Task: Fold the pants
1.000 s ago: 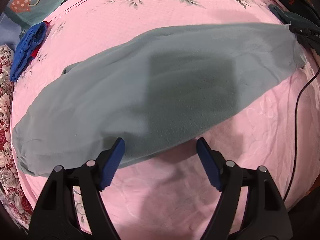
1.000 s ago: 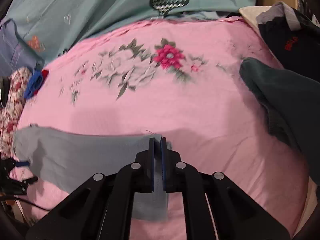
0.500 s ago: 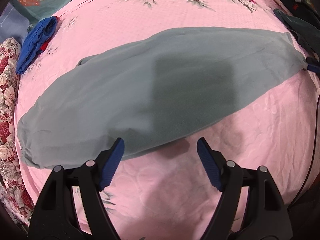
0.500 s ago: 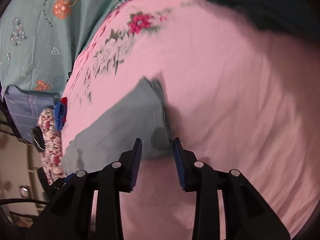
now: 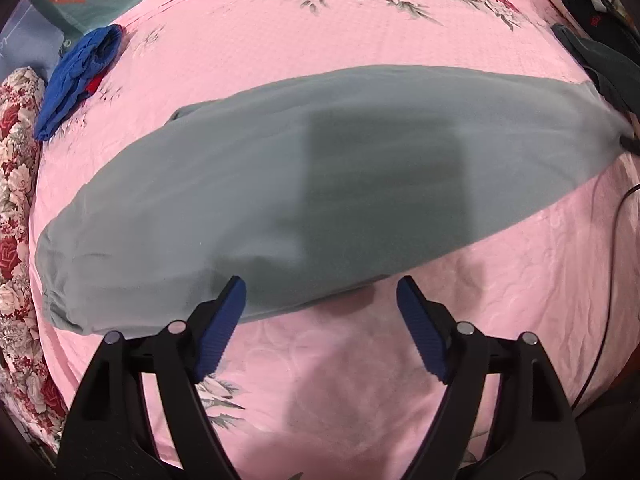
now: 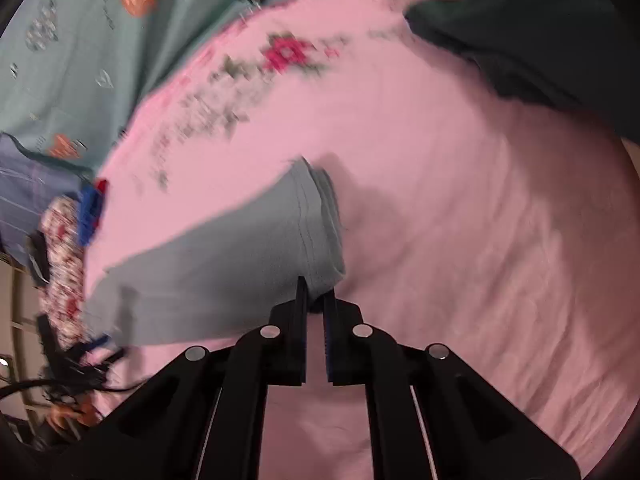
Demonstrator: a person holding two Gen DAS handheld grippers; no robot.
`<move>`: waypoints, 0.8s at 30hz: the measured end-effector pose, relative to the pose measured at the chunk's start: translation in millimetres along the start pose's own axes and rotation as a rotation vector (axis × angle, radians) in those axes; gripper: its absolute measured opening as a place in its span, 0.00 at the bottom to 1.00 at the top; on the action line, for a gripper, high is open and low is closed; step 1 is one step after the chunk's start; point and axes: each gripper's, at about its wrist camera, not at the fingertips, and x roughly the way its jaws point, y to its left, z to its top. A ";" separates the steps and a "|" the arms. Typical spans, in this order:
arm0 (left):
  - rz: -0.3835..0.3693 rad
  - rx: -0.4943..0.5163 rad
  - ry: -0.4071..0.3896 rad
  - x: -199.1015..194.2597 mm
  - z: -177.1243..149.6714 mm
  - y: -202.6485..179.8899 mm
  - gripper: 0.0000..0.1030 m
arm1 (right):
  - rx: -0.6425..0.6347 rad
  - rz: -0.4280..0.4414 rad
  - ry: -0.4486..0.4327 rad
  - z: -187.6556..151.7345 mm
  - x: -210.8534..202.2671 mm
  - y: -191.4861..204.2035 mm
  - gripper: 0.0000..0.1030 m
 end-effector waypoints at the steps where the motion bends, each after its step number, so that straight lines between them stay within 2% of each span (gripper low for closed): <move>1: 0.005 -0.002 0.020 6.1 -1.8 1.9 0.78 | -0.009 -0.003 -0.014 -1.7 1.9 -0.3 0.06; 2: 0.013 -0.002 0.035 9.1 -3.3 2.6 0.78 | -0.026 -0.014 -0.018 -1.4 0.7 2.5 0.06; 3: 0.012 -0.004 0.038 8.3 -5.5 5.2 0.78 | -0.025 -0.017 -0.012 0.1 -1.8 4.0 0.13; 4: 0.002 -0.008 0.024 2.7 -7.5 8.8 0.78 | -0.005 -0.027 -0.006 0.7 -8.8 3.4 0.21; 5: -0.009 -0.010 0.004 -4.3 -9.5 12.9 0.78 | 0.017 -0.064 -0.011 0.1 -18.2 1.5 0.37; 6: -0.012 -0.009 -0.022 -12.8 -11.2 17.8 0.78 | 0.031 -0.108 -0.027 -0.2 -29.4 -0.9 0.41; 8: 0.022 -0.017 -0.082 -28.6 -12.1 34.7 0.82 | 0.038 -0.139 -0.072 0.3 -56.5 0.2 0.41; 9: 0.040 -0.034 -0.101 -32.3 -11.3 44.6 0.86 | 0.029 -0.123 -0.095 1.5 -67.2 4.7 0.41; 11: 0.065 -0.103 -0.132 -33.4 -5.9 72.6 0.89 | -0.032 -0.083 -0.134 10.6 -79.1 35.9 0.42; 14: 0.071 -0.224 -0.124 -11.9 4.9 112.2 0.89 | -0.209 0.012 -0.136 27.8 -65.3 115.6 0.43; 16: 0.110 -0.252 -0.066 18.4 5.2 128.1 0.89 | -0.331 0.096 -0.092 33.7 -40.6 179.2 0.43; 17: 0.104 -0.251 -0.041 29.0 2.6 130.0 0.91 | -0.384 0.139 -0.066 35.5 -26.8 210.0 0.43; 21: 0.002 -0.344 -0.115 35.3 -17.1 146.6 0.94 | -0.556 0.349 0.060 32.3 32.8 325.3 0.43; 24: 0.016 -0.330 -0.153 38.5 -19.8 143.1 0.96 | -0.623 0.462 0.203 31.3 89.9 392.8 0.43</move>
